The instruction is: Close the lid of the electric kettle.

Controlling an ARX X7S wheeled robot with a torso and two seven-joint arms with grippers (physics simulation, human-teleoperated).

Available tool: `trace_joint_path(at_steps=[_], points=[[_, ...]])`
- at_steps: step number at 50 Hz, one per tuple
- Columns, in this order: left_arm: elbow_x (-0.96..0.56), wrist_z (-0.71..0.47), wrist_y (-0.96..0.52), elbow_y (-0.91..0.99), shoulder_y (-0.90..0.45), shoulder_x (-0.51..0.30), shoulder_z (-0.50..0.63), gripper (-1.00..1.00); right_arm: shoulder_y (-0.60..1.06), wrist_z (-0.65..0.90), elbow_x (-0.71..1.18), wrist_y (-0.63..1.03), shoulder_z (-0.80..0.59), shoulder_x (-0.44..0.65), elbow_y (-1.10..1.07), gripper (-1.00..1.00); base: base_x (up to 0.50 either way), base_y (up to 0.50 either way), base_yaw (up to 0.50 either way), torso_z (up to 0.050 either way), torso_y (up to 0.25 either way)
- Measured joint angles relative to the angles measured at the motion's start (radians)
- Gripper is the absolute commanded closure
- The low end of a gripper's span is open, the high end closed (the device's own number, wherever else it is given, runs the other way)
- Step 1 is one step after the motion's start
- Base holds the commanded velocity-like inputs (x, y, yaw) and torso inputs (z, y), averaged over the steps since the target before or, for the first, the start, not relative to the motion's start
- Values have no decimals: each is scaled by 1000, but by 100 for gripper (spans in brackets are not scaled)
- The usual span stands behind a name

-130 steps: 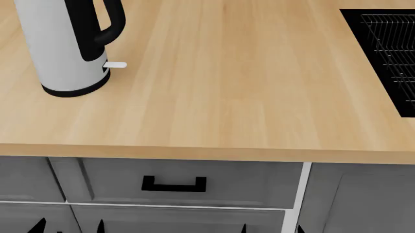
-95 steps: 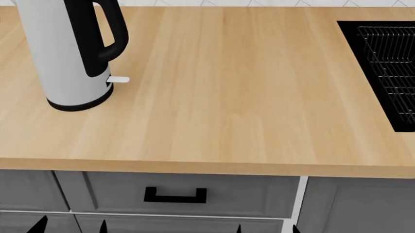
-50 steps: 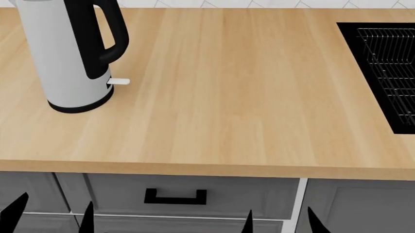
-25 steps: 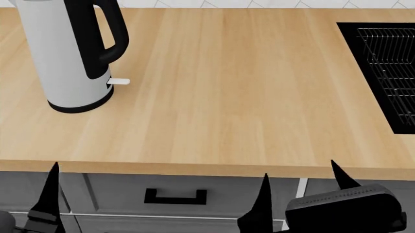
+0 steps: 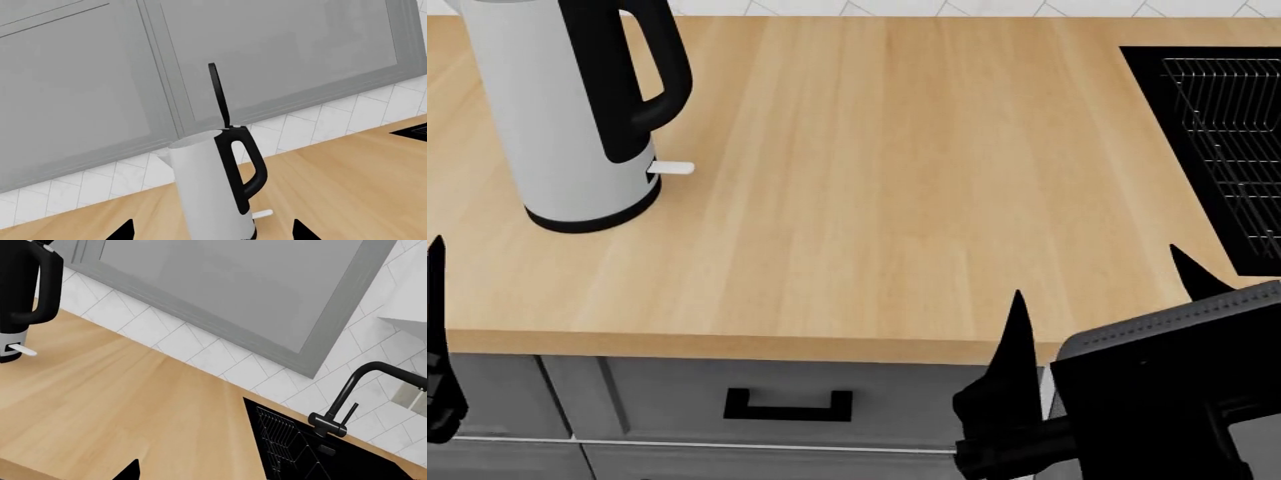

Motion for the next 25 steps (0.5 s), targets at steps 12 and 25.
trace_joint_path(at_steps=[12, 25], points=[[-112, -78, -15, -1, -46, -58, -8, -100, 76, 170, 235, 34, 24, 93, -29, -100, 0, 250, 0, 0, 0], [-163, -117, -12, -9, -65, -89, -11, -100, 154, 339, 467, 46, 33, 160, -34, -100, 0, 500, 0, 0, 0]])
